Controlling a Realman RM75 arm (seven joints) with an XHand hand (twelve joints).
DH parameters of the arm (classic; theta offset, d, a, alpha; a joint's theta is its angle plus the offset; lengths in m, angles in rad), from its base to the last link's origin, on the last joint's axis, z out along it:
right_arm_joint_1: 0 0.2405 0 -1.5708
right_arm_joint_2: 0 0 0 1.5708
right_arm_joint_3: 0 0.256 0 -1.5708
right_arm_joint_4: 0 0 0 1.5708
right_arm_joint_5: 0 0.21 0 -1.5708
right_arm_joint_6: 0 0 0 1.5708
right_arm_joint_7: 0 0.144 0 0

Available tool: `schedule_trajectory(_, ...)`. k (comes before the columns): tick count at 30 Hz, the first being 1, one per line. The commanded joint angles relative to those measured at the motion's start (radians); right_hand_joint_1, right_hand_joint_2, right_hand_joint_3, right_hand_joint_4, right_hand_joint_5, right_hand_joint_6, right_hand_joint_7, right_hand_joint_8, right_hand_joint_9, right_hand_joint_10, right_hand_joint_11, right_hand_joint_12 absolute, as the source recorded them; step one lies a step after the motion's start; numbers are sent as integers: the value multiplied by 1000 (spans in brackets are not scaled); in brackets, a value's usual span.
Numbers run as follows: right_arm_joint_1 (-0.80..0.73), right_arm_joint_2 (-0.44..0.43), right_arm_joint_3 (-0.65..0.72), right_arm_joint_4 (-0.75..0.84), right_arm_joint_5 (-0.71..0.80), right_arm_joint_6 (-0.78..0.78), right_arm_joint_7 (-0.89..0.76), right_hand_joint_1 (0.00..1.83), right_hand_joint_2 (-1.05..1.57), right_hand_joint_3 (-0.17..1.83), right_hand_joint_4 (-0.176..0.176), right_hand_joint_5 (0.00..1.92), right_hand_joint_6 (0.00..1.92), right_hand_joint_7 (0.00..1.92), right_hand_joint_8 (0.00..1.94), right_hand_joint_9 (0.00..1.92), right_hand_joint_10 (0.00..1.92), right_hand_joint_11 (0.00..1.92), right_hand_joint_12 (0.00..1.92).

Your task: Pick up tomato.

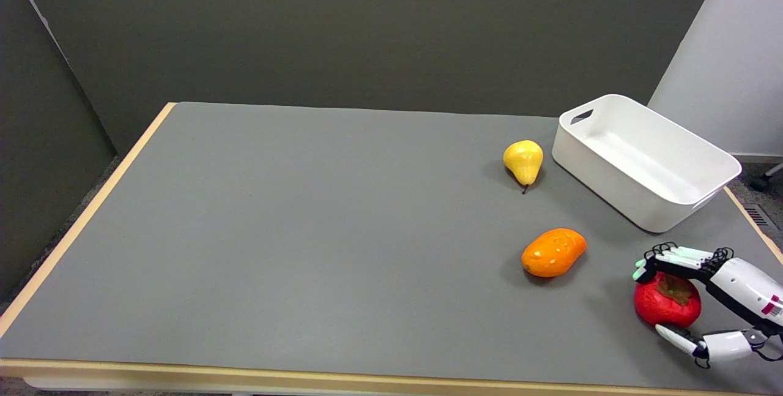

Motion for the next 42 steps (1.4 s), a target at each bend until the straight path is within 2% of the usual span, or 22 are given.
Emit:
schedule_trajectory(1, 10, -23, 21, -19, 55, 23, -33, 1024, 1144, 297, 47, 626, 1582, 762, 1156, 686, 1259, 624, 1712)
schedule_trajectory(2, 10, -27, 21, -19, 67, 23, -33, 1120, 1152, 257, -8, 615, 1604, 787, 1273, 692, 1279, 634, 1713)
schedule_trajectory(4, 11, -27, 21, -19, 76, 23, -33, 1151, 1161, 214, -31, 609, 1580, 825, 1280, 745, 1288, 638, 1712)
schedule_trajectory(6, 18, -23, 21, -20, 79, 20, -33, 1334, 1155, 152, -135, 596, 1538, 827, 1249, 777, 1450, 727, 1659)
schedule_trajectory(9, 29, -16, 21, -27, 79, 20, -35, 1340, 1082, 284, -135, 614, 1528, 844, 1234, 799, 1438, 710, 1740)
schedule_trajectory(11, 38, -9, 22, -33, 79, 22, -35, 1337, 1132, 189, -130, 608, 1530, 831, 1234, 791, 1452, 767, 1684)
schedule_trajectory(18, 60, 9, 109, -24, 91, 30, -31, 1340, 1110, 223, -132, 617, 1526, 841, 1222, 803, 1443, 791, 1680)
schedule_trajectory(24, 78, 56, 137, -22, 283, 33, -18, 1345, 1094, 249, -145, 614, 1507, 857, 1244, 804, 1434, 799, 1672)
schedule_trajectory(29, 77, 89, 137, 4, 465, 18, 80, 1345, 1087, 263, -143, 616, 1509, 857, 1243, 807, 1434, 801, 1671)
schedule_trajectory(36, 18, 88, 144, 190, 633, -82, 122, 1345, 1085, 268, -143, 618, 1507, 859, 1248, 806, 1433, 796, 1682)
schedule_trajectory(42, 27, 108, 194, 319, 628, -203, 122, 1344, 1090, 259, -142, 616, 1505, 856, 1255, 800, 1438, 789, 1692)
